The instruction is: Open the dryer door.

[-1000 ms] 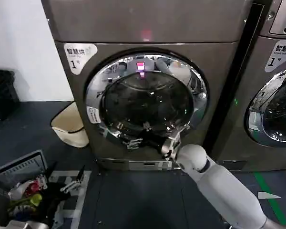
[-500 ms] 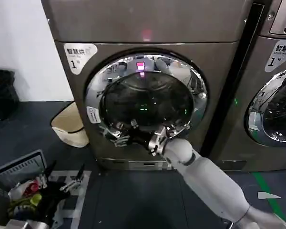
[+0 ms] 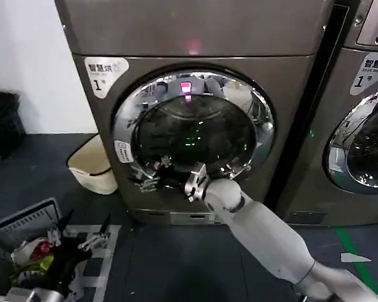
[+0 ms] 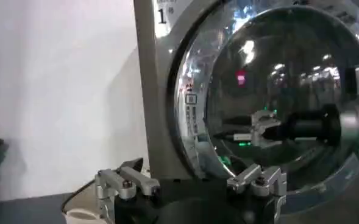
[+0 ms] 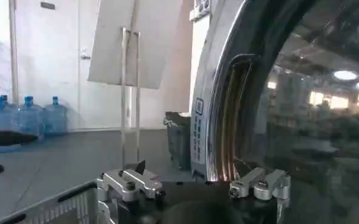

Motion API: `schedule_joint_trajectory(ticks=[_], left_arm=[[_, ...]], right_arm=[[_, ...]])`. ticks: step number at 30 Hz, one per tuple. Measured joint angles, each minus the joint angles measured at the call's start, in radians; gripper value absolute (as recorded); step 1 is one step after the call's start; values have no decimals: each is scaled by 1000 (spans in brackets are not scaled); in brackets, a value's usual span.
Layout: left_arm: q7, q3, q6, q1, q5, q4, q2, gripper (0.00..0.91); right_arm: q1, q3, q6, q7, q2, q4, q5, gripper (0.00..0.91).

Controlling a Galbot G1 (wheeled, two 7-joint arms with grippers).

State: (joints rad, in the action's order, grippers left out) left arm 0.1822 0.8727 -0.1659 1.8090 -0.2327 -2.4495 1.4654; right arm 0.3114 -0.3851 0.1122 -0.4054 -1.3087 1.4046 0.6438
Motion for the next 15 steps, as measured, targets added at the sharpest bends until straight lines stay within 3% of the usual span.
schedule_joint_trajectory(ticks=[15], left_arm=[[-1, 10, -4, -7, -8, 0, -9, 907]], right_arm=[[-40, -18, -5, -21, -41, -79, 1, 907]])
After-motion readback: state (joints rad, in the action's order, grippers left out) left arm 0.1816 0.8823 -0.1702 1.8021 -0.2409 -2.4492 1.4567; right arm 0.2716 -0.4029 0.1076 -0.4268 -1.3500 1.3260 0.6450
